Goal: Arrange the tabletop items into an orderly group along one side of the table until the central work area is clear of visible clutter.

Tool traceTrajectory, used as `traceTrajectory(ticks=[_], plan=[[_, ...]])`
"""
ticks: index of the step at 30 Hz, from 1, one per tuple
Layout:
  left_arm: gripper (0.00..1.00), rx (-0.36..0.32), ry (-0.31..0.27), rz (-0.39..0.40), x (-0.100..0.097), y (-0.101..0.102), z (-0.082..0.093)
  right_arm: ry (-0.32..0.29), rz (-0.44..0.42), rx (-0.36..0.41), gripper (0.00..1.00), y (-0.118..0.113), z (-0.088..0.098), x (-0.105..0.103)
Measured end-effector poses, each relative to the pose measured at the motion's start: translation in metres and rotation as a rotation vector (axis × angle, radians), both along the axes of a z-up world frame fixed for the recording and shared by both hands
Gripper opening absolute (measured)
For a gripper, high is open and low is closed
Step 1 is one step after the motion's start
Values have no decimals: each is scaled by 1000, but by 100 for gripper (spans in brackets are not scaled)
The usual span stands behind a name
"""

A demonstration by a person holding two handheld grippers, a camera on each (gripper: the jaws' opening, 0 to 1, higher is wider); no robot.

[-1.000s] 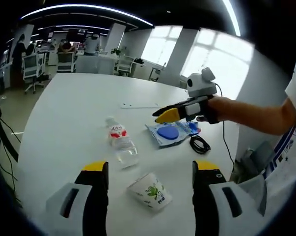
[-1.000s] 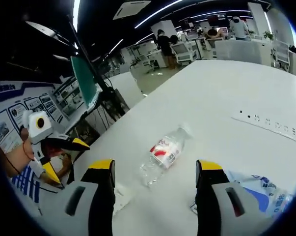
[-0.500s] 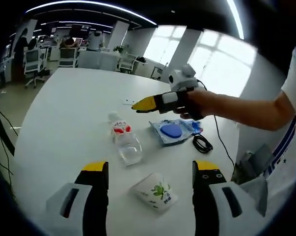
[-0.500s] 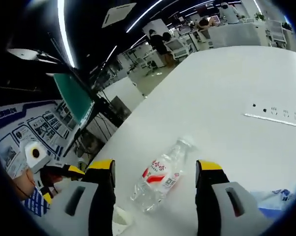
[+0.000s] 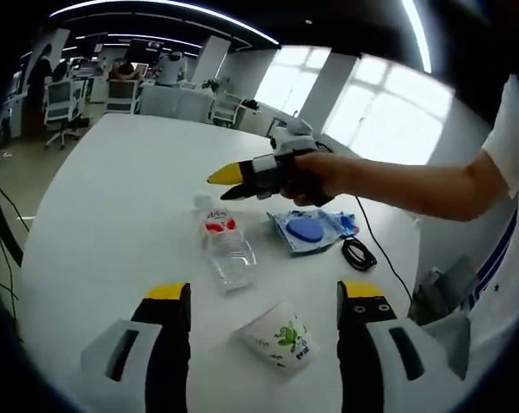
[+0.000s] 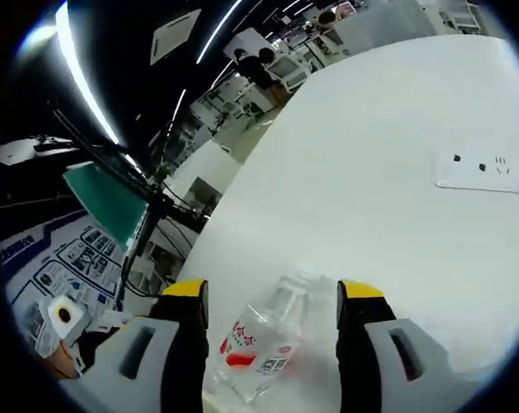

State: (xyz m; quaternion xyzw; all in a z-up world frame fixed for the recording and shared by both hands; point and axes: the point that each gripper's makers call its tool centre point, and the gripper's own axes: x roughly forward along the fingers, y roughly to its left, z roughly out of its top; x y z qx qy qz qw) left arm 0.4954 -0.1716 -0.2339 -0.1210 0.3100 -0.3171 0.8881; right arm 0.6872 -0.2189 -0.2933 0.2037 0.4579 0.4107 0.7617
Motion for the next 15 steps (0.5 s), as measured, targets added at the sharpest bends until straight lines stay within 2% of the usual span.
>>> traceTrajectory(ticks=[2,4,5,9,10,15], plan=[[69,1,1,-2,2,-1,-1,50,-8,14,55,3,-4,3],[69,-7,-3,0,4,-3,-1,127,6,17,53,5,-6,-3],[69,-8,-4,1,5,-4,-1,87,4,7,50,4,-9,6],[68,-13,-7,1,8,-7,-2,154,14,22,48,8,-14,4],[68,-16,-7,1,9,-8,-2,187,21,27,45,9,-16,3],[68,-21,-9,1,11,-9,-3,215,45,10,42,11,-26,3]])
